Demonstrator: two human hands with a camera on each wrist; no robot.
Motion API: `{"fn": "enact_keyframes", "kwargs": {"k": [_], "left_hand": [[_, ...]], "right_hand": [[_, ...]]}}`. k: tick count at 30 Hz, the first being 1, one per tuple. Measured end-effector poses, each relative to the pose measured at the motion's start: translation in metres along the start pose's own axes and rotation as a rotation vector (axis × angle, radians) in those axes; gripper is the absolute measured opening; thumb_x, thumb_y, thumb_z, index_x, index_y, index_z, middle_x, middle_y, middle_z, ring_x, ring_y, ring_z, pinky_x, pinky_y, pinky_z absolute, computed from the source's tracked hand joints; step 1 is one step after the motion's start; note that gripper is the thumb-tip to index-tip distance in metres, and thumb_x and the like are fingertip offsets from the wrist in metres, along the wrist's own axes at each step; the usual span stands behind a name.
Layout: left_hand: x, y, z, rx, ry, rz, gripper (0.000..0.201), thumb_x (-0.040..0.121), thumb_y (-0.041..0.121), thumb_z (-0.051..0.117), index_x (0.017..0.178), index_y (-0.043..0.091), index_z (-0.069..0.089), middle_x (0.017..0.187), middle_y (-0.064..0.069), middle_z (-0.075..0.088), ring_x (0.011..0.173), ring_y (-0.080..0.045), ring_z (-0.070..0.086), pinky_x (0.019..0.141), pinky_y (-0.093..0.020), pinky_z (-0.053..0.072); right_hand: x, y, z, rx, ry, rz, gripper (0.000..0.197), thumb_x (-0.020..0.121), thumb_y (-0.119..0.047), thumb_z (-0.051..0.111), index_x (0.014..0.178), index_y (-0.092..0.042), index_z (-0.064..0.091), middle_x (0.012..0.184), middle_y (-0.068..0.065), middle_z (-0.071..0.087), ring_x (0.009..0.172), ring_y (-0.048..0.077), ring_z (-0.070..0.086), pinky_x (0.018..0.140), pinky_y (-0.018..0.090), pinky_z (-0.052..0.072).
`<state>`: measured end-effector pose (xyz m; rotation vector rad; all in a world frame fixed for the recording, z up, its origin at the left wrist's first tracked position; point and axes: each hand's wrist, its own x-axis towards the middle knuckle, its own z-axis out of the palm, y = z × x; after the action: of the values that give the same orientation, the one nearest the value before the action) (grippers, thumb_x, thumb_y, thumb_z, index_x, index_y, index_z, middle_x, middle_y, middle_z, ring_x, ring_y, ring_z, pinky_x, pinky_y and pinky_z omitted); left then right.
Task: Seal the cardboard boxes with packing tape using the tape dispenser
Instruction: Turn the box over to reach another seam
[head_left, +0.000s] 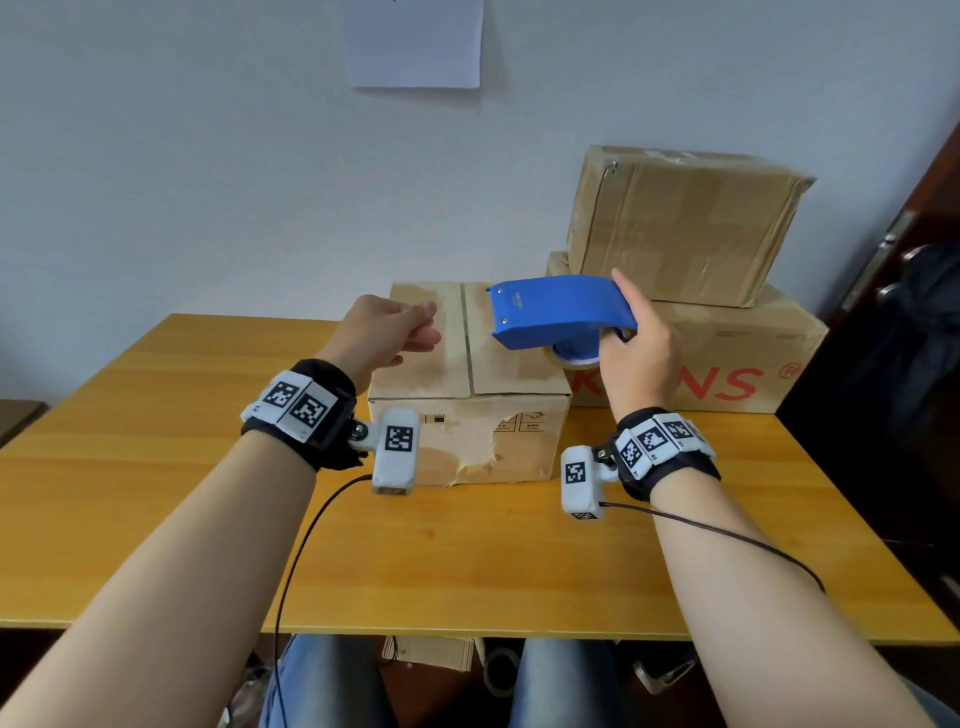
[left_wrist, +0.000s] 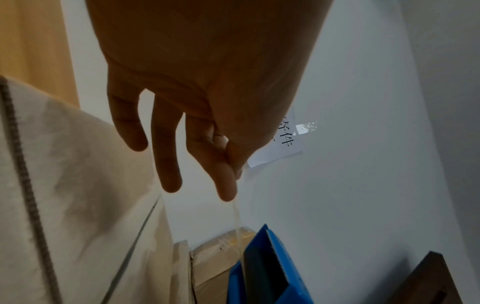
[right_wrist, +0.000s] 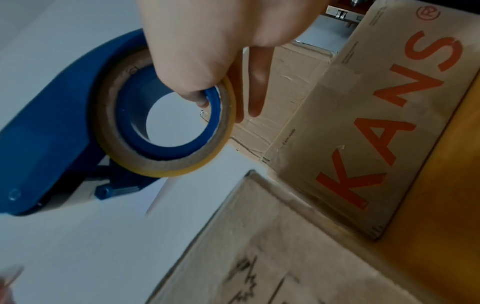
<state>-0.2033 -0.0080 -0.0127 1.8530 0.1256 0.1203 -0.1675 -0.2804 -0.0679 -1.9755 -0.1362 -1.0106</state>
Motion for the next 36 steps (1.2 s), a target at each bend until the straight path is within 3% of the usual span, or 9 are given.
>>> {"fn": "enact_keyframes", "kwargs": {"k": [3,10,14,16,21,25,29,31,36], "left_hand": [[0.0,0.002,-0.001,0.032,0.017,0.041,0.025,0.099,0.036,0.059,0.086,0.016,0.066,0.074,0.007,0.073,0.075,-0.003,0.07,0.074,-0.028,0.045],[0.002,-0.005,-0.005,0.084,0.015,0.069,0.032,0.099,0.035,0.06,0.096,0.005,0.07,0.076,0.006,0.072,0.079,-0.007,0.067,0.068,-0.023,0.044],[0.003,-0.011,-0.003,0.103,0.042,0.104,0.038,0.1,0.032,0.06,0.101,-0.004,0.069,0.075,0.005,0.071,0.067,0.01,0.064,0.062,-0.014,0.043],[0.003,-0.013,-0.001,0.132,0.05,0.132,0.037,0.1,0.031,0.06,0.096,-0.004,0.069,0.074,0.004,0.072,0.066,0.015,0.063,0.064,-0.014,0.04],[0.0,-0.016,0.001,0.16,0.047,0.152,0.033,0.1,0.03,0.06,0.085,0.002,0.068,0.073,0.003,0.072,0.069,0.013,0.064,0.064,-0.014,0.039],[-0.003,-0.02,0.003,0.171,0.031,0.145,0.032,0.1,0.028,0.061,0.085,0.002,0.069,0.072,0.003,0.071,0.068,0.014,0.063,0.057,-0.006,0.04],[-0.001,-0.024,-0.009,0.153,0.117,0.14,0.031,0.1,0.029,0.06,0.085,0.004,0.069,0.07,0.003,0.068,0.058,0.014,0.059,0.066,-0.019,0.042],[0.0,-0.029,-0.025,0.147,0.159,0.11,0.029,0.099,0.031,0.061,0.087,0.006,0.069,0.069,0.003,0.066,0.055,0.008,0.059,0.067,-0.025,0.045],[-0.001,-0.043,-0.037,0.141,0.142,0.075,0.028,0.099,0.034,0.06,0.086,0.011,0.067,0.074,0.001,0.067,0.069,-0.011,0.061,0.074,-0.032,0.049]], "right_hand": [[-0.002,0.002,0.003,0.021,0.023,0.01,0.059,0.089,0.006,0.062,0.141,-0.021,0.059,0.121,-0.003,0.066,0.104,0.011,0.061,0.079,0.028,0.059],[-0.002,0.009,0.006,-0.018,-0.003,-0.046,0.055,0.088,0.002,0.064,0.138,-0.022,0.061,0.118,0.003,0.069,0.103,0.021,0.065,0.075,0.026,0.057],[-0.004,0.01,0.006,-0.023,0.005,-0.041,0.055,0.088,0.003,0.064,0.137,-0.021,0.062,0.124,0.002,0.068,0.109,0.021,0.065,0.078,0.026,0.058],[-0.007,0.012,0.006,-0.02,-0.003,-0.022,0.055,0.088,0.003,0.064,0.137,-0.021,0.062,0.126,0.002,0.068,0.112,0.02,0.064,0.08,0.025,0.057],[-0.013,0.02,0.003,-0.026,0.004,-0.01,0.057,0.088,0.004,0.063,0.138,-0.022,0.061,0.124,0.001,0.068,0.11,0.018,0.063,0.078,0.022,0.056],[-0.014,0.026,-0.001,-0.017,-0.001,0.0,0.059,0.088,0.006,0.063,0.139,-0.023,0.06,0.125,0.0,0.066,0.112,0.014,0.061,0.077,0.016,0.051],[-0.011,0.036,-0.009,0.044,0.059,0.122,0.06,0.09,0.007,0.058,0.138,-0.027,0.06,0.127,-0.011,0.061,0.116,0.007,0.055,0.081,0.008,0.045],[-0.009,0.048,-0.02,0.063,0.122,0.178,0.059,0.09,0.007,0.056,0.137,-0.027,0.061,0.128,-0.013,0.061,0.119,0.008,0.057,0.089,0.012,0.046],[-0.009,0.062,-0.026,0.045,0.144,0.166,0.06,0.088,0.009,0.056,0.136,-0.025,0.062,0.129,-0.007,0.065,0.12,0.011,0.059,0.089,0.007,0.042]]}}
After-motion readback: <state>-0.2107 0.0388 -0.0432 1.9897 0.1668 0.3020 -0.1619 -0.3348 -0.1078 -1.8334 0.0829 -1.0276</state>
